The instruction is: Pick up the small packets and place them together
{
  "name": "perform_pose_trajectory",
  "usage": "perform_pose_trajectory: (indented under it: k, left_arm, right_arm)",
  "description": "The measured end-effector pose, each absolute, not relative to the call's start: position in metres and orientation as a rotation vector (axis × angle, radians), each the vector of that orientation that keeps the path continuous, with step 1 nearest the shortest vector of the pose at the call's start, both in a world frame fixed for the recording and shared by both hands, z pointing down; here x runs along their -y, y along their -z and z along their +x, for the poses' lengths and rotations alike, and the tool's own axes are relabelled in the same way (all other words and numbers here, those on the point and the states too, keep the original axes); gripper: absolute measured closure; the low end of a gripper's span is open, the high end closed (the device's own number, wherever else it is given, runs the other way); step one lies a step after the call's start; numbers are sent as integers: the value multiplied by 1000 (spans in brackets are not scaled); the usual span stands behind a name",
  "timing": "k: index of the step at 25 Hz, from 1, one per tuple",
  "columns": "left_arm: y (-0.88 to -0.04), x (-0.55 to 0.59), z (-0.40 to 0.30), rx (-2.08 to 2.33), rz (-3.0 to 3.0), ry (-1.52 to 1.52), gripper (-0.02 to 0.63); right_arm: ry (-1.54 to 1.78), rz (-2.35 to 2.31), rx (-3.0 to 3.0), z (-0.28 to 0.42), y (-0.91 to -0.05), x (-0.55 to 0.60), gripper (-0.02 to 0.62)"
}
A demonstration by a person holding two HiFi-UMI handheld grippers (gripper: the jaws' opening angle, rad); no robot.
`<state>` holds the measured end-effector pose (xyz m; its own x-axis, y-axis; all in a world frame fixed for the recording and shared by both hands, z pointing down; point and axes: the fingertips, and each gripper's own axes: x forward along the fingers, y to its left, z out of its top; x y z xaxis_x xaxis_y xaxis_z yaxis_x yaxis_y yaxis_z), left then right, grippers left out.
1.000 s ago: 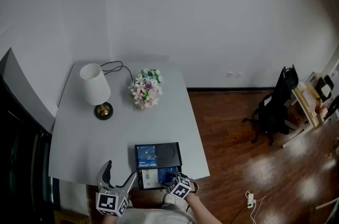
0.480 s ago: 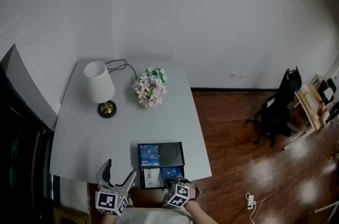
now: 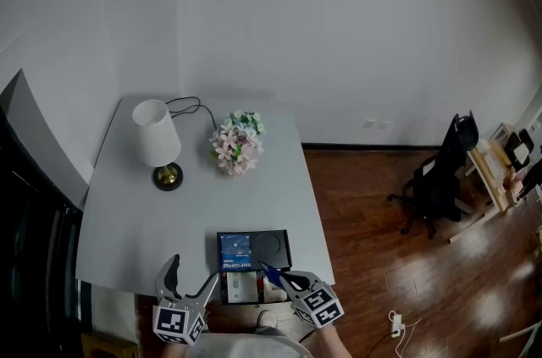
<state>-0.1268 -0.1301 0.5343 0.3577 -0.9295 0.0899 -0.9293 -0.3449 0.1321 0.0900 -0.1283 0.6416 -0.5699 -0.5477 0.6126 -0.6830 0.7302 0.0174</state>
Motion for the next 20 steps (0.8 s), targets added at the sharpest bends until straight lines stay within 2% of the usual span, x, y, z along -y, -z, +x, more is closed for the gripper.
perform_pose_trajectory:
  k: [6, 11, 15, 20]
  left_arm:
    - [-532, 131, -126, 1697, 2463, 10, 207]
    - [-527, 129, -127, 1722, 2456, 30, 207]
    - [-527, 125, -135, 1748, 2430, 38, 207]
    - [-522, 122, -139, 1743, 2424, 62, 207]
  right_arm:
    - [-24, 1052, 2315, 84, -606, 186, 586]
    - [174, 996, 2160, 67, -650, 216, 586]
    - [169, 826, 2126, 34, -693, 202, 586]
    - [9, 786, 2112, 33, -733, 193, 586]
